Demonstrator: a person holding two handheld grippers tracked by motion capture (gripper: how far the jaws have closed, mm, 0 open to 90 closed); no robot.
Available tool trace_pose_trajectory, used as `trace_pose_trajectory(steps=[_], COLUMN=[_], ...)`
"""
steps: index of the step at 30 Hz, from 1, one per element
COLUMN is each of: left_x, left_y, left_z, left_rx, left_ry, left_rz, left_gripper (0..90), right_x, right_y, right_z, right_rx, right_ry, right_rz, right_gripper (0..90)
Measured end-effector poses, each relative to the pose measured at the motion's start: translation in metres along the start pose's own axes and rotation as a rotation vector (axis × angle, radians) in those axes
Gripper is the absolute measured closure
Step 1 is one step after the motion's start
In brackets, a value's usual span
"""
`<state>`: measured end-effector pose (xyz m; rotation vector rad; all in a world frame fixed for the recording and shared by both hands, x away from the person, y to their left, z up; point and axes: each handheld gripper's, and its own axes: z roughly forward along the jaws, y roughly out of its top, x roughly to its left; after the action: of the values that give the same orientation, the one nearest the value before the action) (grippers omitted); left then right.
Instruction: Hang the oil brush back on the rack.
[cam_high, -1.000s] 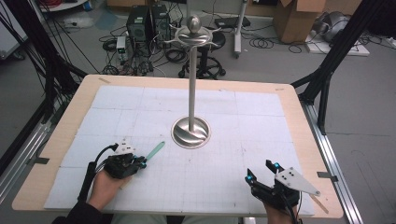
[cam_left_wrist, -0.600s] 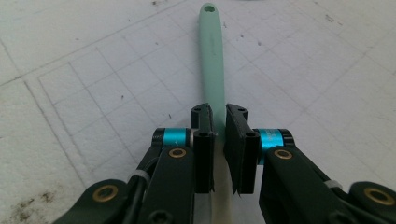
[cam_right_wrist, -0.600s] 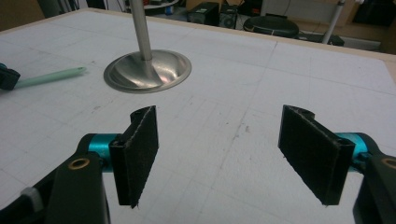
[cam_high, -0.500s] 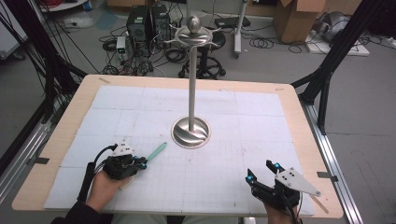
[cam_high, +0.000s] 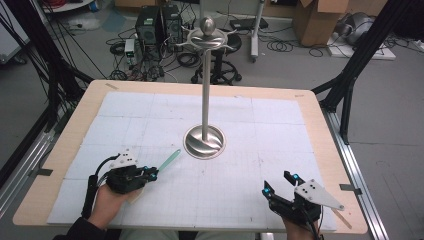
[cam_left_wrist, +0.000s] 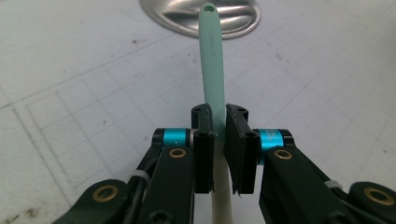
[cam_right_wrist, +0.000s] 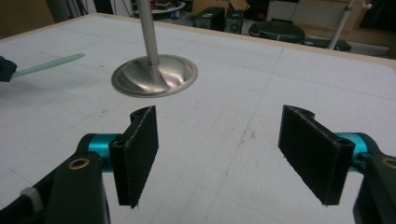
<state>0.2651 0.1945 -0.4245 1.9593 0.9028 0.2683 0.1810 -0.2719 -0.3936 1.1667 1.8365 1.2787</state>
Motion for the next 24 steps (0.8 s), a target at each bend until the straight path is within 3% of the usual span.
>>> trace_pose_trajectory(steps=[6,13,24], left_x=[-0.004,-0.011,-0.032], left_y=[0.003,0.005,0.016], left_z=[-0.008,-0.013,-0.024], left_rx=[-0.072,-0.106,-0.171], left_ry=[-0.072,-0.129,-0.250], left_rz=[0.004,0.025,0.140], left_gripper=[81.3,81.3,81.2], right_x=[0.005,0.015,0.046], right_y=[0.004,0.011,0.029], right_z=[0.002,0.010,0.023], right_rx=[-0.027,-0.043,-0.067], right_ry=[0.062,0.180,0.424], right_rz=[-0.021,-0.041,-0.077], right_gripper=[27.4,27.1,27.2])
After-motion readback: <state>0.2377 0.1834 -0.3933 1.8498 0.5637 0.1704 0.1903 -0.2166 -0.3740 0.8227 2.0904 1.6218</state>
